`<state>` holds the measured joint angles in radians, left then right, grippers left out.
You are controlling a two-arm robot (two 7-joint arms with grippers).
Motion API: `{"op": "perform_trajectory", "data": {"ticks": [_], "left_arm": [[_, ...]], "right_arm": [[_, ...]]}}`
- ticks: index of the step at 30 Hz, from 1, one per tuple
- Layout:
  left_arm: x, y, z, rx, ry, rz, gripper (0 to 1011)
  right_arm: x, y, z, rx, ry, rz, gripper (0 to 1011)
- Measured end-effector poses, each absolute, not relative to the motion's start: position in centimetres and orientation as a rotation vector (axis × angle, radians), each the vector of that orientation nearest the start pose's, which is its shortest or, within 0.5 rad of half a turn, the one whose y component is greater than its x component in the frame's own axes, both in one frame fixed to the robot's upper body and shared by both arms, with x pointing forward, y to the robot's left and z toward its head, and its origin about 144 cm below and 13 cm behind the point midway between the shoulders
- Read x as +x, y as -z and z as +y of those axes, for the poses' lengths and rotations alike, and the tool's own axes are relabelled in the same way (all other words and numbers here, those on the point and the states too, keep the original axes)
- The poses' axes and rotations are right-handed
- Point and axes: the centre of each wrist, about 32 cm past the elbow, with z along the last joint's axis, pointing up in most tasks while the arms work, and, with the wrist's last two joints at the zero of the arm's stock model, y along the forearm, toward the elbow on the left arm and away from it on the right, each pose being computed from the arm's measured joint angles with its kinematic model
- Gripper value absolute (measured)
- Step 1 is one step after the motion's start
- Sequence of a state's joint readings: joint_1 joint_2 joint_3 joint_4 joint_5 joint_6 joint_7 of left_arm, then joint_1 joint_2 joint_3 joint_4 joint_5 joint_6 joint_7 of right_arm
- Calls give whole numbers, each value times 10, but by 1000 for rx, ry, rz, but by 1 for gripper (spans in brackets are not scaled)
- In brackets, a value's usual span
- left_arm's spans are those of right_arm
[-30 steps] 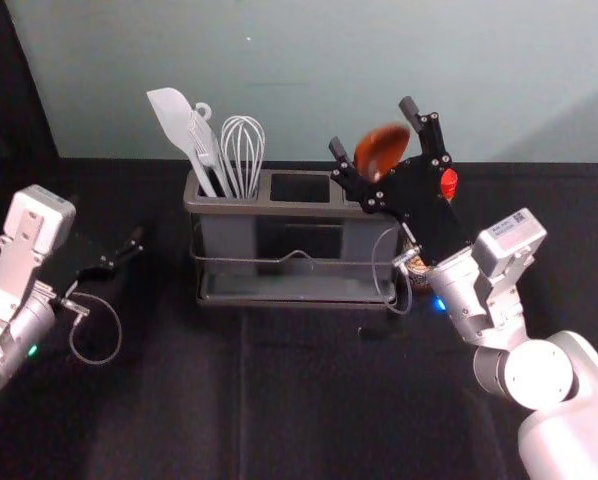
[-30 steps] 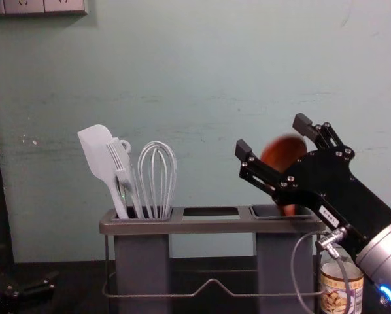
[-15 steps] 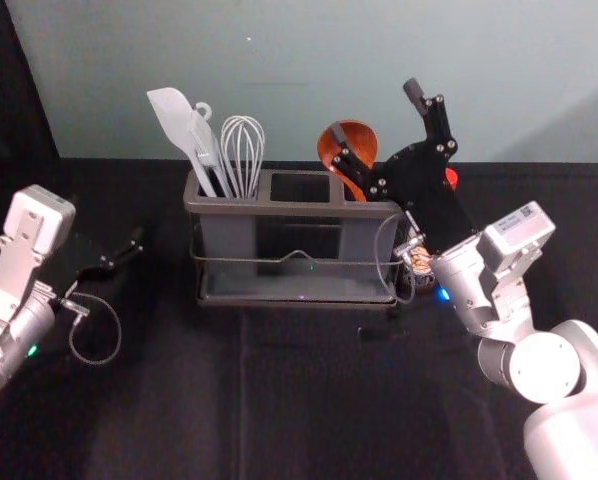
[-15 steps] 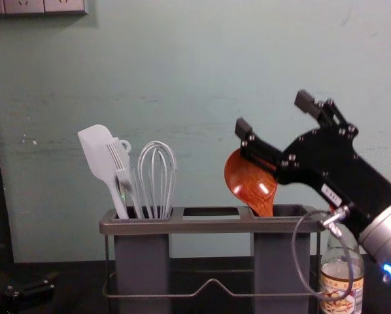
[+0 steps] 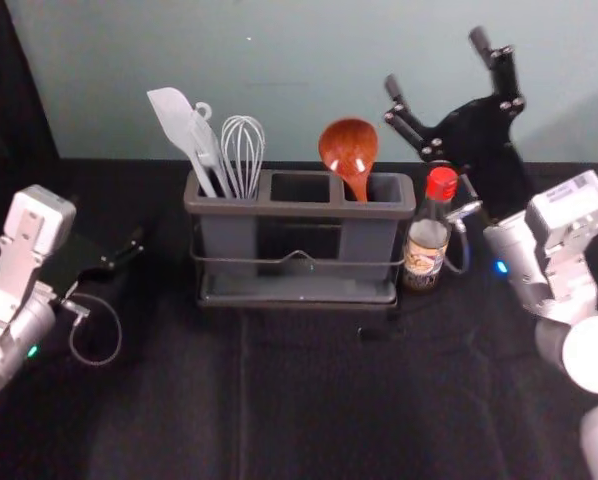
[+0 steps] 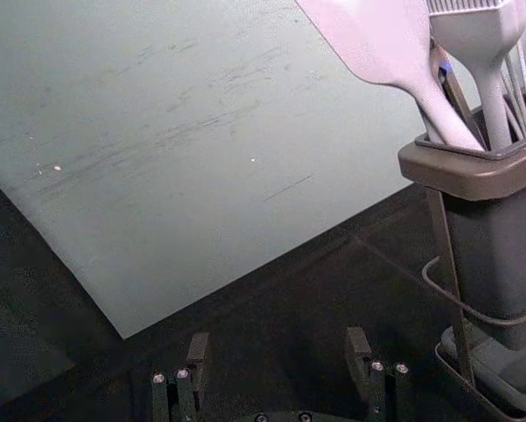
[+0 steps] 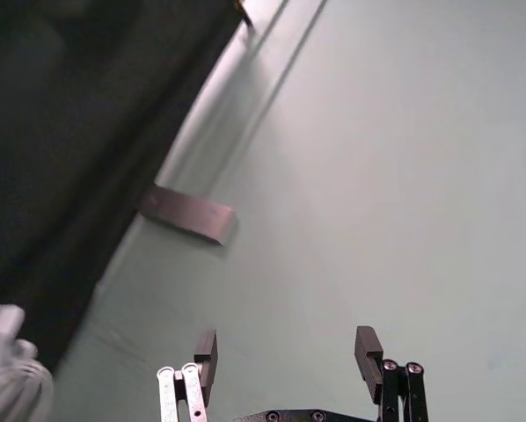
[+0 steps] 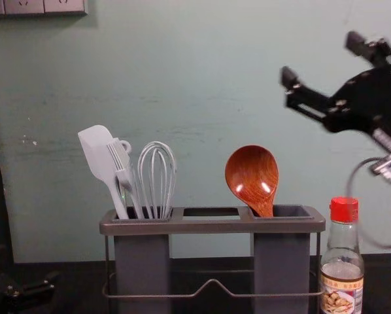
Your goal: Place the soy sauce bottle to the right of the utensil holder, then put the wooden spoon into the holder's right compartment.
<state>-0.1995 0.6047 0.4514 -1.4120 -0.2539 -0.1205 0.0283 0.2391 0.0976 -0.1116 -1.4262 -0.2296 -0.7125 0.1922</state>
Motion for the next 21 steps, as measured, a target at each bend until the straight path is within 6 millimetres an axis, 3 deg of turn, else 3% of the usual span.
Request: {"op": "perform_trajectory", "data": {"ticks": [10,21], "left_arm": [[489,-1140,310,304,-1248,-285,1000],[489,-1140,310,304,-1248,-285,1000]], "right_arm": [[500,-1209,-264,135,1217,-891,1002],[479,-1203,-300,3,1274,-781,1002]]}}
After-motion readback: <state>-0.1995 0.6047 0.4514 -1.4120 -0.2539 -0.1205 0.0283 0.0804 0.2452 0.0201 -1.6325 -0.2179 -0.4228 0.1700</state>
